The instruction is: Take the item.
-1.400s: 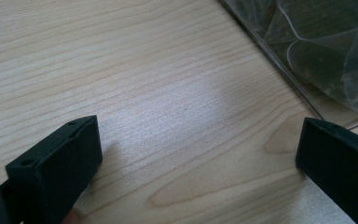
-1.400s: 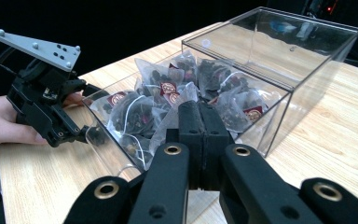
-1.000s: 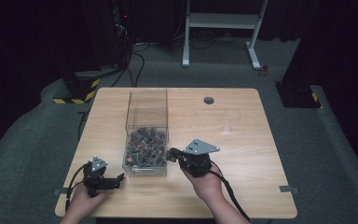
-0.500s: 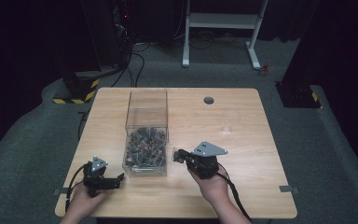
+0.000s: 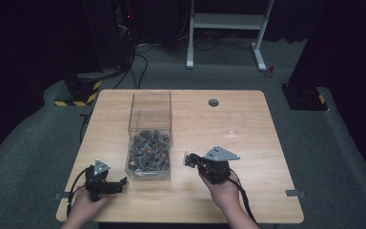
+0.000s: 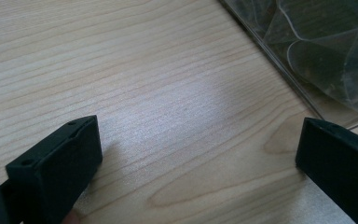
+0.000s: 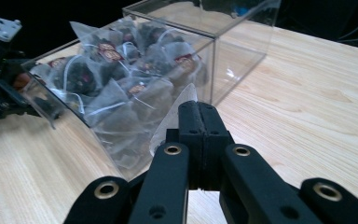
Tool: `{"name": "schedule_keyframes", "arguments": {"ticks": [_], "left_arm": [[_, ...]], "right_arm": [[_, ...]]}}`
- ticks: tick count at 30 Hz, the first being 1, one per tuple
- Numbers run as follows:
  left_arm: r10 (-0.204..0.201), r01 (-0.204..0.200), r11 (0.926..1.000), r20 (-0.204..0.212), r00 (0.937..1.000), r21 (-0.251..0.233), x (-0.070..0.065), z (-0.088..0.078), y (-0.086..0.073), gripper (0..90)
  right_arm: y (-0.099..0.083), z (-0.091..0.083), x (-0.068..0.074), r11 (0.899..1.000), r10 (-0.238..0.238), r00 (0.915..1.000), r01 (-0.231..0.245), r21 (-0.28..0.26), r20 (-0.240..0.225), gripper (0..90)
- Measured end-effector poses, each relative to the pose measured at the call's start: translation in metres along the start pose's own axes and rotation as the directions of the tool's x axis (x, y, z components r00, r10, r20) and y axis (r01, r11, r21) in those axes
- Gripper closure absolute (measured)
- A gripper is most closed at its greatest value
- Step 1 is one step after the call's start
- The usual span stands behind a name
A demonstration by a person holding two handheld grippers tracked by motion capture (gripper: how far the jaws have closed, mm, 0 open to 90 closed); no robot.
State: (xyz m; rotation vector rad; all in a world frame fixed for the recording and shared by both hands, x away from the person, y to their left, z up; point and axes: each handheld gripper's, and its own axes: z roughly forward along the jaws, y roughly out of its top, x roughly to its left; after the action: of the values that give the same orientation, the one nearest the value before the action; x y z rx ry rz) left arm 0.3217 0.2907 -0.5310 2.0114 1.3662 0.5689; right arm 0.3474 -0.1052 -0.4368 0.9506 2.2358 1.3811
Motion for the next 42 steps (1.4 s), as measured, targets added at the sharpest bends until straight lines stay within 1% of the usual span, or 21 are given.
{"name": "schedule_keyframes", "arguments": {"ticks": [11,12,14,15,19,21,24,29,33,34,37,42], "left_arm": [[0.000,0.000,1.0000,0.000,1.0000,0.000,0.000,0.000,0.000,0.6],[0.000,0.000,1.0000,0.000,1.0000,0.000,0.000,0.000,0.000,0.6],[0.000,0.000,1.0000,0.000,1.0000,0.000,0.000,0.000,0.000,0.6],[0.000,0.000,1.0000,0.000,1.0000,0.000,0.000,0.000,0.000,0.6],[0.000,0.000,1.0000,0.000,1.0000,0.000,0.000,0.000,0.000,0.6],[0.000,0.000,1.0000,0.000,1.0000,0.000,0.000,0.000,0.000,0.6],[0.000,0.000,1.0000,0.000,1.0000,0.000,0.000,0.000,0.000,0.6],[0.001,-0.001,1.0000,0.000,1.0000,0.000,0.000,0.000,0.000,0.6],[0.000,0.000,1.0000,0.000,1.0000,0.000,0.000,0.000,0.000,0.6],[0.000,0.000,1.0000,0.000,1.0000,0.000,0.000,0.000,0.000,0.6],[0.000,0.000,1.0000,0.000,1.0000,0.000,0.000,0.000,0.000,0.6],[0.000,0.000,1.0000,0.000,1.0000,0.000,0.000,0.000,0.000,0.6]], "right_arm": [[-0.010,-0.006,-0.015,1.000,0.009,0.9987,-0.010,0.009,0.051,90.0],[-0.012,-0.008,-0.018,1.000,0.013,0.9980,-0.014,0.013,0.062,90.0],[-0.013,-0.009,-0.019,1.000,0.015,0.9977,-0.015,0.014,0.066,90.0],[-0.014,-0.011,-0.023,1.000,0.019,0.9969,-0.021,0.018,0.076,90.0],[-0.016,-0.014,-0.029,1.000,0.016,0.9954,-0.018,0.022,0.095,90.0],[-0.017,-0.016,-0.032,0.999,0.027,0.9943,-0.030,0.024,0.103,90.0],[-0.019,-0.018,-0.036,0.999,0.031,0.9928,-0.035,0.026,0.115,90.0],[-0.020,-0.022,-0.043,0.999,0.029,0.9906,-0.033,0.028,0.134,90.0],[-0.020,-0.026,-0.049,0.999,0.034,0.9885,-0.039,0.027,0.147,90.0],[-0.020,-0.027,-0.050,0.998,0.044,0.9874,-0.048,0.027,0.152,90.0],[-0.020,-0.028,-0.053,0.999,0.040,0.9866,-0.045,0.026,0.158,90.0],[-0.018,-0.033,-0.062,0.999,0.047,0.9817,-0.051,0.018,0.185,90.0]]}}
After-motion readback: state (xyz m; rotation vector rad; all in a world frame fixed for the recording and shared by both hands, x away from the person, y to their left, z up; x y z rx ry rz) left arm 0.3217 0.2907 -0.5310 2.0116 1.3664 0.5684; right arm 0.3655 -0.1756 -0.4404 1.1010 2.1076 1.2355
